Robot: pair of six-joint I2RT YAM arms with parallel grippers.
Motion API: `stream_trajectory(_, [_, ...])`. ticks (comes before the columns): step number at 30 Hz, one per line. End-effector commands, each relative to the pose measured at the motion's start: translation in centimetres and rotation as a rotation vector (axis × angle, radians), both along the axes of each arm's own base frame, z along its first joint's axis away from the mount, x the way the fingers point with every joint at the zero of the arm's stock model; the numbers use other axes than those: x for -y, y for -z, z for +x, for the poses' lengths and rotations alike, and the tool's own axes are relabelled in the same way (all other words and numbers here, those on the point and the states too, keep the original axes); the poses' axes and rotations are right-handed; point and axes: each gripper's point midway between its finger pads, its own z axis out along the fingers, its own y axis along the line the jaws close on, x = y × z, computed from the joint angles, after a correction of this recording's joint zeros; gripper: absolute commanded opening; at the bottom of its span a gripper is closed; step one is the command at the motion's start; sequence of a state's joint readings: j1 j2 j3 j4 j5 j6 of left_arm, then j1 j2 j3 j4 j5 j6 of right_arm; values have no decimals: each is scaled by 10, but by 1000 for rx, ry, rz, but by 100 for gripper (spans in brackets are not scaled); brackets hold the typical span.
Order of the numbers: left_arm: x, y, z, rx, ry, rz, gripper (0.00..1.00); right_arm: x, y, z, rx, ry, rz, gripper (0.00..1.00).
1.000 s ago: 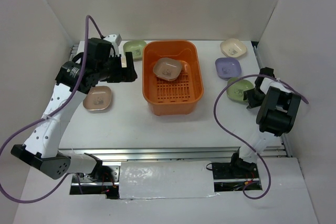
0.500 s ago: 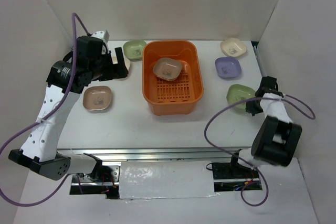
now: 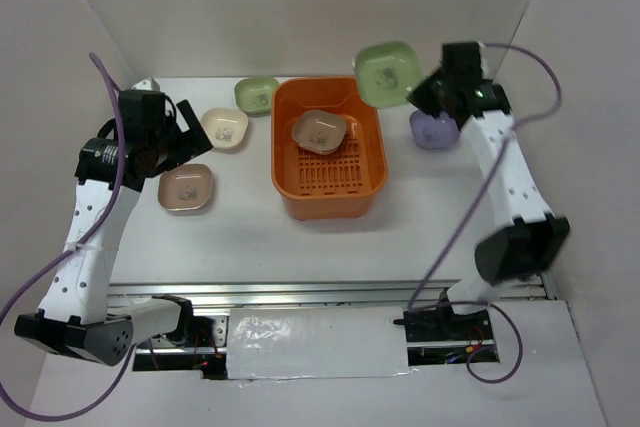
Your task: Place the plates into the plastic bin on the countertop
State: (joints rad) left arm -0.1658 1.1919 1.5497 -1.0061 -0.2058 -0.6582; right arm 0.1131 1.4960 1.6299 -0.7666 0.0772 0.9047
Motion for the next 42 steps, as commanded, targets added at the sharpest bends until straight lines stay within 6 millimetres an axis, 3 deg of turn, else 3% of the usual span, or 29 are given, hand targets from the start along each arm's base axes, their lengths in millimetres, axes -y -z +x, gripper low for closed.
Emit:
stream_trajectory(1, [-9, 14, 12, -11, -2, -33, 99, -52, 29, 20, -169, -327, -181, 0])
stream_trajectory(2, [-14, 18, 12, -17, 0, -23, 99, -61, 61, 37, -257, -359, -220, 0])
stream_trajectory(3, [-17, 31, 10, -44, 2, -30, 99, -76, 35, 50, -181, -421, -273, 0])
stream_trajectory(4, [-26, 36, 9, -54, -19, -35, 99, -79, 46, 48, -235, -443, -303, 0])
stream_trajectory(5, [-25, 40, 9, -57, 7, -33, 99, -81, 66, 59, -275, -451, -331, 0])
stream_trajectory(6, [-31, 52, 8, -83, 0, -57, 99, -88, 61, 65, -241, -485, -357, 0])
stream_trajectory(8, [-35, 67, 5, -115, 22, -80, 99, -95, 71, 73, -230, -517, -370, 0])
stream_trajectory(9, [-33, 71, 4, -119, 40, -95, 99, -99, 86, 70, -253, -553, -373, 0])
stream_trajectory(11, [-29, 74, 4, -101, 87, -122, 99, -108, 92, 79, -214, -575, -378, 0])
stream_trajectory(13, [-32, 85, 3, -112, 90, -125, 99, -112, 113, 82, -249, -596, -395, 0])
stream_trajectory(18, [-46, 107, -3, -174, 33, -147, 99, -123, 125, 92, -241, -618, -403, 1])
stream_trajectory(20, [-54, 116, -4, -190, -17, -170, 99, -126, 122, 97, -219, -615, -395, 13])
stream_trajectory(21, [-55, 121, -5, -199, -29, -182, 99, -128, 120, 100, -208, -618, -386, 37])
stream_trajectory(22, [-60, 125, -7, -210, -64, -198, 99, -130, 120, 102, -200, -620, -376, 44])
stream_trajectory(24, [-64, 140, -11, -248, -98, -234, 99, -143, 103, 109, -127, -643, -325, 57])
stream_trajectory(26, [-64, 151, -13, -245, -122, -289, 99, -155, 80, 110, -47, -673, -285, 58])
stream_trajectory(28, [-66, 154, -12, -224, -146, -314, 99, -160, 56, 115, 27, -666, -268, 70])
stream_trajectory(29, [-67, 161, -14, -235, -161, -317, 99, -164, 35, 114, 72, -668, -245, 82])
stream_trajectory(31, [-69, 167, -16, -247, -198, -321, 99, -165, -7, 104, 156, -663, -223, 86])
stream_trajectory(32, [-74, 170, -17, -256, -228, -308, 99, -167, -22, 100, 200, -661, -204, 100])
stream_trajectory(33, [-76, 173, -17, -262, -256, -315, 99, -165, -59, 84, 281, -657, -195, 100])
stream_trajectory(34, [-78, 178, -18, -277, -280, -316, 99, -165, -63, 76, 286, -657, -179, 100])
stream_trajectory(35, [-84, 181, -18, -278, -328, -310, 99, -162, -96, 59, 354, -655, -166, 100])
stream_trajectory(38, [-90, 194, -14, -294, -381, -311, 99, -160, -122, 27, 380, -665, -133, 100])
stream_trajectory(39, [-94, 202, -13, -310, -414, -315, 99, -164, -143, 2, 425, -697, -114, 100])
stream_trajectory(40, [-96, 205, -12, -318, -437, -316, 99, -170, -133, -7, 407, -721, -100, 100])
stream_trajectory(41, [-98, 209, -11, -330, -477, -329, 99, -169, -154, -32, 460, -735, -87, 100])
stream_trajectory(42, [-102, 218, -11, -355, -508, -326, 99, -180, -135, -47, 420, -766, -72, 100])
